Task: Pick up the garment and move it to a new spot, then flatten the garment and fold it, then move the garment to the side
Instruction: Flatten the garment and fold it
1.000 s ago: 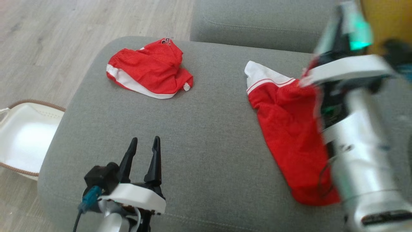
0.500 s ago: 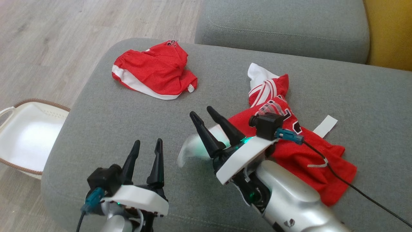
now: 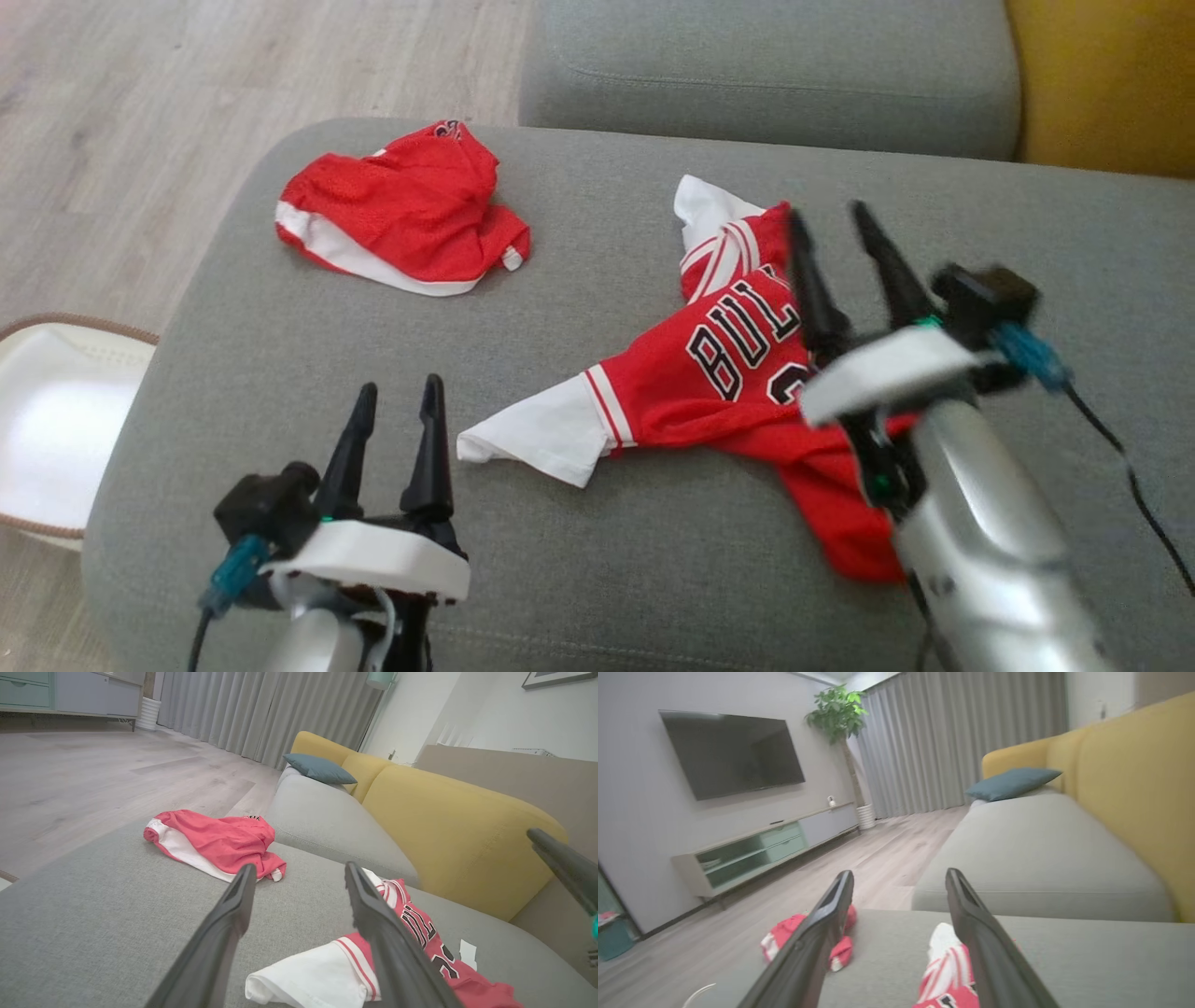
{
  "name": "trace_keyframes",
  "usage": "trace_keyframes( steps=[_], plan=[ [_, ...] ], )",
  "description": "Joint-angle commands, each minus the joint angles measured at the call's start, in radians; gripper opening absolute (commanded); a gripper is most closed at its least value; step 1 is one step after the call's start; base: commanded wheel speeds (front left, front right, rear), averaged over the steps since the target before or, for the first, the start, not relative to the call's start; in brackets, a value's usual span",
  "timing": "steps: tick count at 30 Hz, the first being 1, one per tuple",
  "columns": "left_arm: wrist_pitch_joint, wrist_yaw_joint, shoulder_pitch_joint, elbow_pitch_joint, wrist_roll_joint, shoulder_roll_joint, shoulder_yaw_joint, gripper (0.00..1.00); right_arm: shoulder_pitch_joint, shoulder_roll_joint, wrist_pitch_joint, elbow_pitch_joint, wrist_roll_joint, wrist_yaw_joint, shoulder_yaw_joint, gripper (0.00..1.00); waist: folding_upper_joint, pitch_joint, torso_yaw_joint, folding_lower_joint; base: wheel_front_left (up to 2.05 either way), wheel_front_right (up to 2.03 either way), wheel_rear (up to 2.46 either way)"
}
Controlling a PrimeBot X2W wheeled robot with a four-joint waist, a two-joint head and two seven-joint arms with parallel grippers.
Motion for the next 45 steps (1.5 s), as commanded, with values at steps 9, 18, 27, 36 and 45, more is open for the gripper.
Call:
trace_keyframes(
  steps=[9, 18, 27, 36, 45],
  plan=[
    [-0.005, -0.017, -0.043, -0.048, 0.032, 0.000, 0.109, 1.00, 0.344, 0.014, -0.014, -0.344, -0.230, 0.008, -0.196, 1.00, 0.0000, 0.031, -0.055, 0.0000, 0.00, 0.00, 0.00],
    [-0.005, -0.040, -0.047, -0.053, 0.041, 0.000, 0.130, 1.00, 0.388, 0.014, 0.018, -0.384, -0.274, 0.008, -0.300, 1.00, 0.0000, 0.075, -0.066, 0.0000, 0.00, 0.00, 0.00],
    [-0.005, -0.058, -0.073, -0.037, 0.044, 0.000, 0.107, 1.00, 0.256, 0.014, 0.242, -0.278, -0.333, 0.008, -0.380, 1.00, 0.0000, 0.144, -0.047, 0.0000, 0.00, 0.00, 0.00],
    [-0.005, -0.079, -0.097, -0.028, 0.053, 0.000, 0.088, 1.00, 0.186, 0.014, 0.418, -0.177, -0.399, 0.008, -0.451, 1.00, 0.0000, 0.176, -0.031, 0.0000, 0.00, 0.00, 0.00],
    [-0.005, -0.079, -0.104, -0.032, 0.048, 0.000, 0.082, 1.00, 0.162, 0.014, 0.431, -0.136, -0.385, 0.008, -0.476, 1.00, 0.0000, 0.198, -0.027, 0.0000, 0.00, 0.00, 0.00]
  ],
)
